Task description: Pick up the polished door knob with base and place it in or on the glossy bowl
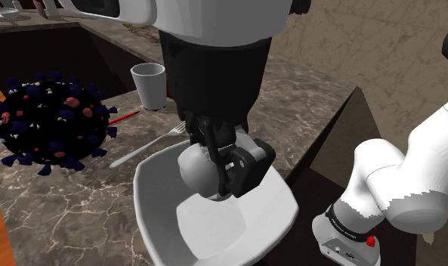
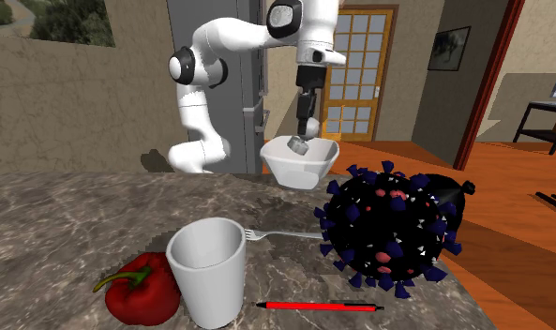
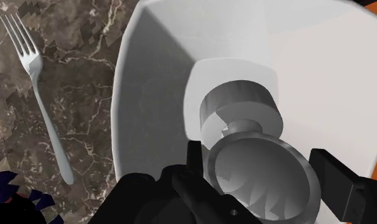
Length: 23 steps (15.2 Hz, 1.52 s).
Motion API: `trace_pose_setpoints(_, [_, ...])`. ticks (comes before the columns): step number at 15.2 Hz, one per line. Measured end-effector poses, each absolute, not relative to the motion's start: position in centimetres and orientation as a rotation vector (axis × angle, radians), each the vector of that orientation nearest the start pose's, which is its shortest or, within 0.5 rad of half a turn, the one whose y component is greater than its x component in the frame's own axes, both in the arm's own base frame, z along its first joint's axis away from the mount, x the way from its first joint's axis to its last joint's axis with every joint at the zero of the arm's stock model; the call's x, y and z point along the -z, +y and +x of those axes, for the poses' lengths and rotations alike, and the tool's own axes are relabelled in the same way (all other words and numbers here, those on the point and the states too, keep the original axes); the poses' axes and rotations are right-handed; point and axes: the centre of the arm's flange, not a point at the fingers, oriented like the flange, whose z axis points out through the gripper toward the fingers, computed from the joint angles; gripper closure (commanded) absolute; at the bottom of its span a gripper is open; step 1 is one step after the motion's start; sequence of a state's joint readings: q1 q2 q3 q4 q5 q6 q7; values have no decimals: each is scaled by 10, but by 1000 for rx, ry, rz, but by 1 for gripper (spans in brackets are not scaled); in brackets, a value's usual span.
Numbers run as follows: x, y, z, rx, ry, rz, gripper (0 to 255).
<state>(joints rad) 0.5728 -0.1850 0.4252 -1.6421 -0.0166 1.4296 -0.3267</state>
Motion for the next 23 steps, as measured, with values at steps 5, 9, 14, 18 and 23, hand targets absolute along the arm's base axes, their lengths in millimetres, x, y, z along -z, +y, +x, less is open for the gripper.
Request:
trace_pose_setpoints(5, [-645,418,246,-18,-1981,-2567,255])
trace_pose_setpoints(9, [-643,418,247,-17,-1981,-2567,255])
trace_pose_setpoints(14, [-643,418,247,-17,-1981,-2567,0])
trace_pose_setpoints(18, [-649,418,246,-16,-1981,-2567,0])
trace_pose_setpoints(23, [-691,423,244,-15,-1981,-2567,0])
